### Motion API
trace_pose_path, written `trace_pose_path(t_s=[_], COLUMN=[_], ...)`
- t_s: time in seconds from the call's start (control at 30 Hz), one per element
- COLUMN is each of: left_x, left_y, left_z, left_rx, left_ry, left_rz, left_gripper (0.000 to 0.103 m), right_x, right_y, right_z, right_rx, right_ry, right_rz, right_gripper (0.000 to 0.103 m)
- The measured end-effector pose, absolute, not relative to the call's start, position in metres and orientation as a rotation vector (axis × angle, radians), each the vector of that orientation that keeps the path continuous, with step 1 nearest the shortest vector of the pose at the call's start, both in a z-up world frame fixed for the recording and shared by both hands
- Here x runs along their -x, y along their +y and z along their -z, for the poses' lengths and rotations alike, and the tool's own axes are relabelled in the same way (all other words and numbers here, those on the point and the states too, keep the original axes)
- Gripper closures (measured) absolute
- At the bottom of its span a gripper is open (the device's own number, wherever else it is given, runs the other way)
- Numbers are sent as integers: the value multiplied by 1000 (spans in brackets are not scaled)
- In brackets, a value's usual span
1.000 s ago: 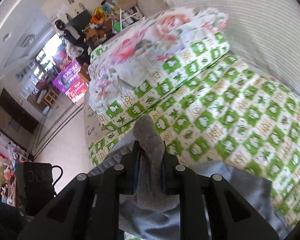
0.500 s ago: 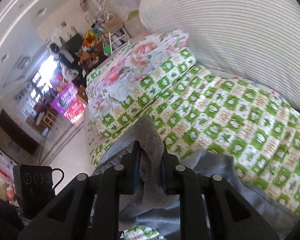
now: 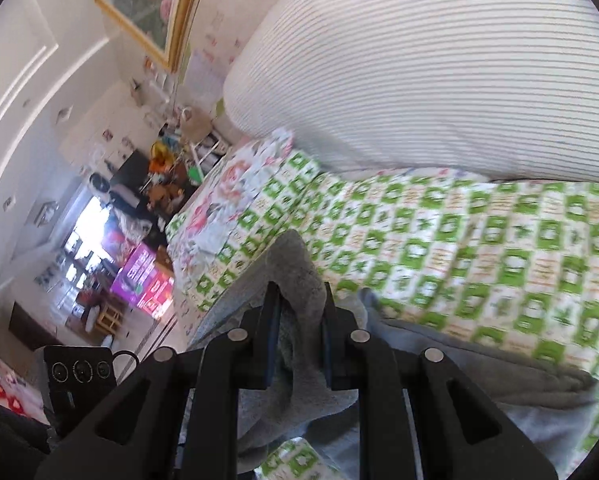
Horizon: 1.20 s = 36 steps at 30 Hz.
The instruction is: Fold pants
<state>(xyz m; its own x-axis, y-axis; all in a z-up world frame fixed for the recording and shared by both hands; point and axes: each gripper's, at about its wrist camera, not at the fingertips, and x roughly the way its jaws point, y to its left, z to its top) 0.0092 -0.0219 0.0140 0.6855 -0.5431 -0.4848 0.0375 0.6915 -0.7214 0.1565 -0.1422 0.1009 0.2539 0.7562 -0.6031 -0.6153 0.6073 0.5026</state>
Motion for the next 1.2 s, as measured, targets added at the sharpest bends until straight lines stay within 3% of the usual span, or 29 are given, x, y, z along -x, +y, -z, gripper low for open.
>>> trace_pose_path(t_s=[0.47,1.2], left_x=[-44,-69], left_y=[-119,-179], left_z=[13,55], left_rx=[598,430], left_ry=[873,966], left_rz=[408,417], left_gripper=[79,78], right_x=[-174,-173], right_y=[-255,-332], right_z=[-75,-35], right_rx=[-302,-403], right_ry=[907,901], right_rz=[-796,-697], right_gripper=[84,83])
